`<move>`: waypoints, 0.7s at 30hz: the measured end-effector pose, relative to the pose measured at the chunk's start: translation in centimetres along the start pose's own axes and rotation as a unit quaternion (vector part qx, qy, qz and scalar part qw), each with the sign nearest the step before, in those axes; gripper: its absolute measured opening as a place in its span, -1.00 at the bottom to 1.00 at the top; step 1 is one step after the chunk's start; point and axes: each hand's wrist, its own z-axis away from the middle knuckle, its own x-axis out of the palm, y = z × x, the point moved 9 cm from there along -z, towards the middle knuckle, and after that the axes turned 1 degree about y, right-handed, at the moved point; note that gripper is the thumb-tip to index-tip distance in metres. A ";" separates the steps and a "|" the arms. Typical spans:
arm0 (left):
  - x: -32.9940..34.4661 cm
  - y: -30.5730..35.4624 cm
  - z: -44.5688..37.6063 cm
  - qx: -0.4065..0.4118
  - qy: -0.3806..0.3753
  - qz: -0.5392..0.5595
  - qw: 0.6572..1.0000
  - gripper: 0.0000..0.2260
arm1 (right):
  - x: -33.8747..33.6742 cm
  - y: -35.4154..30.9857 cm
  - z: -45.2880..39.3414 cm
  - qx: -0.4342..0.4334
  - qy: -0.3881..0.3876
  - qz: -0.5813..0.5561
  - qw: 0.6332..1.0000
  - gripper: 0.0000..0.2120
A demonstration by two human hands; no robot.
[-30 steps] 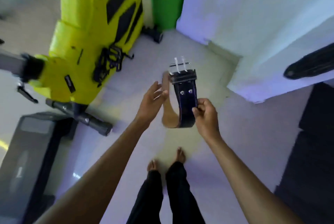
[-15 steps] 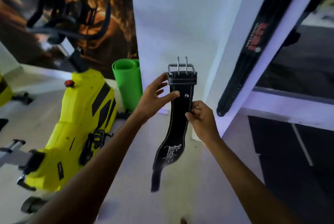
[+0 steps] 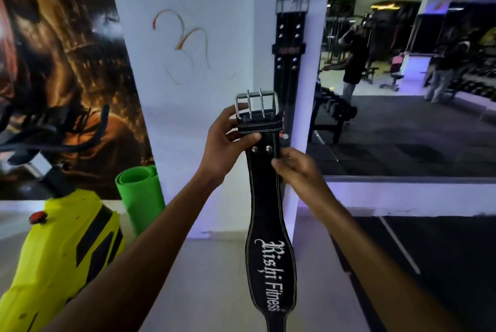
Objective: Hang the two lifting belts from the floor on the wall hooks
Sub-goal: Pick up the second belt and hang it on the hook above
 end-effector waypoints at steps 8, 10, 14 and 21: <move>11.2 6.9 -2.8 0.017 0.024 0.065 0.997 -0.54 | -11.7 -10.5 -3.4 -0.092 0.039 0.036 0.994 -0.92; 12.6 8.9 -4.0 0.026 0.022 0.081 0.996 -0.54 | -13.3 -12.0 -3.5 -0.110 0.041 0.022 0.993 -0.88; 14.7 12.5 -5.7 0.057 0.006 0.089 0.994 -0.53 | -15.4 -13.1 -3.2 -0.136 0.074 -0.006 0.988 -0.77; 14.9 17.5 -8.6 0.091 0.001 0.111 0.990 -0.53 | -14.6 -2.5 0.1 -0.066 0.106 0.054 0.991 -0.88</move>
